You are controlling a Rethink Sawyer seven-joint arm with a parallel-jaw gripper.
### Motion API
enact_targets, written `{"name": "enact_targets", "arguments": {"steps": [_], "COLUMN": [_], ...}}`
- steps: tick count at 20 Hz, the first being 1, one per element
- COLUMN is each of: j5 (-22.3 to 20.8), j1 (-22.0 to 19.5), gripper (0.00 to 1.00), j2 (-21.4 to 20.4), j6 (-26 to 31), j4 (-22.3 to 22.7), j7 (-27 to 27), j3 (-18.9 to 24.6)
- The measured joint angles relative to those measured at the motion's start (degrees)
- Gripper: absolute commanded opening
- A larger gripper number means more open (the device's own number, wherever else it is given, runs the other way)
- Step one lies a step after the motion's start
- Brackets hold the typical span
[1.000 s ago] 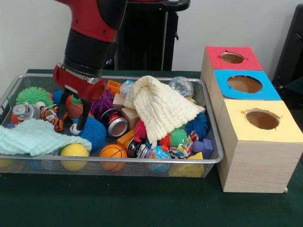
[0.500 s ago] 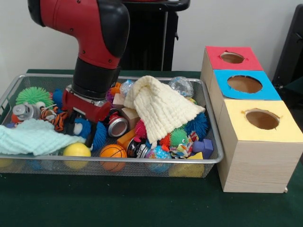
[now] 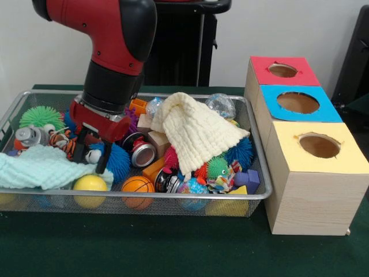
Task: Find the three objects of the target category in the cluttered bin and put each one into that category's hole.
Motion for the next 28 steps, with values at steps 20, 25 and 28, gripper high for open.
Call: {"name": "enact_targets", "arguments": {"steps": [20, 25, 28], "j5": [-0.01, -0.01, -0.01], "j1": [-1.03, -3.22, -4.27], "gripper": [1.0, 1.0, 1.0], "j2": [-4.67, -3.12, -2.39], "j6": [5.6, 8.3, 9.44], "j4": [1.81, 1.81, 1.79], "j7": [0.0, 0.0, 0.0], "j3": [-3.62, -3.6, -3.57]}}
